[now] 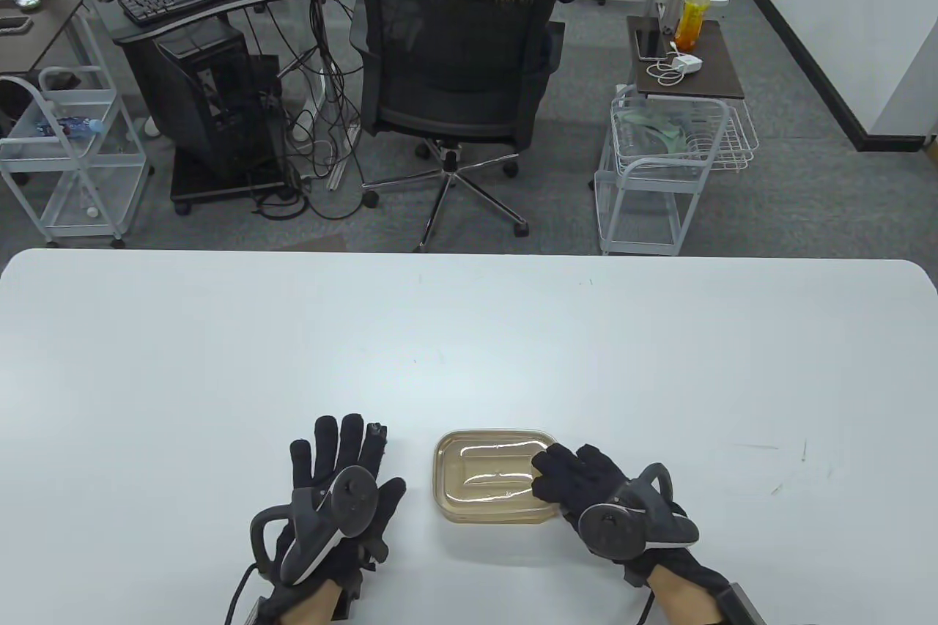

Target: Cover the takeout box

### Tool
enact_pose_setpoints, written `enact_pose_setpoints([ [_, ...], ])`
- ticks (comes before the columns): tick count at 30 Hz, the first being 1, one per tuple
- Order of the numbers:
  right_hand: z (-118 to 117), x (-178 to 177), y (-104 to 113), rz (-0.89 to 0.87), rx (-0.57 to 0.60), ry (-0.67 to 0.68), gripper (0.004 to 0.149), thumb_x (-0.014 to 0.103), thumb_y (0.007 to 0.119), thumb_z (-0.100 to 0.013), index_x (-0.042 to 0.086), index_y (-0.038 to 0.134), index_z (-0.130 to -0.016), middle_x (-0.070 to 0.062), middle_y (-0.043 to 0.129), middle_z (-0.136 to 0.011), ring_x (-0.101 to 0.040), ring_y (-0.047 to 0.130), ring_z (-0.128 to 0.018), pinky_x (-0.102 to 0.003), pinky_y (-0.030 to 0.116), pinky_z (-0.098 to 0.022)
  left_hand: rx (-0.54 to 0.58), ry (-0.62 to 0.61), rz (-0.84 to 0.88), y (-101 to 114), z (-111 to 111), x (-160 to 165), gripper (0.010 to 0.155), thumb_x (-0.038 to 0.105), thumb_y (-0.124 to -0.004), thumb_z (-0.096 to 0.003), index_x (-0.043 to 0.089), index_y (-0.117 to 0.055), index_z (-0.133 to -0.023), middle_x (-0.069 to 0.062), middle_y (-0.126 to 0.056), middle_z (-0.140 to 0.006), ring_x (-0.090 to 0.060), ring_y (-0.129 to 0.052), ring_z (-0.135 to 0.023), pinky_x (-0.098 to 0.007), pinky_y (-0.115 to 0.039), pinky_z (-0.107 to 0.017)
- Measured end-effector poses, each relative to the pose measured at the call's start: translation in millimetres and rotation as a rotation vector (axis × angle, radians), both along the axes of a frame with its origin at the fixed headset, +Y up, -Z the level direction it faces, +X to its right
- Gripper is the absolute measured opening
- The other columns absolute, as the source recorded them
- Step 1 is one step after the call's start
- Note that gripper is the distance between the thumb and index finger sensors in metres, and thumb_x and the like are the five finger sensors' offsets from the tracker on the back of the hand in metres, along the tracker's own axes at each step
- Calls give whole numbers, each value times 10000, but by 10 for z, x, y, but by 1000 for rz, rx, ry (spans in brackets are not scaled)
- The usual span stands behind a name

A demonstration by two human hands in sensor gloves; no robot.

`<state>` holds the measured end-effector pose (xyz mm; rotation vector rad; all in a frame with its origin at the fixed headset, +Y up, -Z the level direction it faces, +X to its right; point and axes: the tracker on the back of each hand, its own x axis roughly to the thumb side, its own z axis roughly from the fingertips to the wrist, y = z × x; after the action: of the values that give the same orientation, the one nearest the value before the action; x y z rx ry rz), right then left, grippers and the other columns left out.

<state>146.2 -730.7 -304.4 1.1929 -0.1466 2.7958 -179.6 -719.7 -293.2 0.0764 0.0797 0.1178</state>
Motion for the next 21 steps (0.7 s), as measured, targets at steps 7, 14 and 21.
enact_pose_setpoints([
  [7, 5, -18, -24, 44, -7, 3, 498, 129, 926, -482, 158, 740, -943, -147, 679, -1102, -411, 717, -1015, -679, 625, -685, -7, -4, -1, -12, -2, 4, 742, 773, -614, -337, 559, -485, -1036, 200, -424, -1245, -121, -321, -1203, -364, -202, -842],
  [14, 24, -53, -51, 112, 14, 11, 543, 155, 939, -477, 158, 717, -972, -151, 656, -1116, -412, 700, -1025, -689, 606, -691, -29, -16, -15, -44, -5, 58, 741, 774, -613, -337, 560, -487, -1035, 201, -426, -1246, -120, -321, -1204, -365, -200, -843],
  [21, 22, -41, 6, 207, 14, -30, 653, 208, 942, -481, 140, 646, -1060, -169, 558, -1159, -433, 614, -1058, -710, 542, -706, -60, -34, -18, -64, -10, 161, 743, 776, -613, -335, 562, -484, -1035, 203, -417, -1247, -118, -314, -1203, -366, -208, -844],
])
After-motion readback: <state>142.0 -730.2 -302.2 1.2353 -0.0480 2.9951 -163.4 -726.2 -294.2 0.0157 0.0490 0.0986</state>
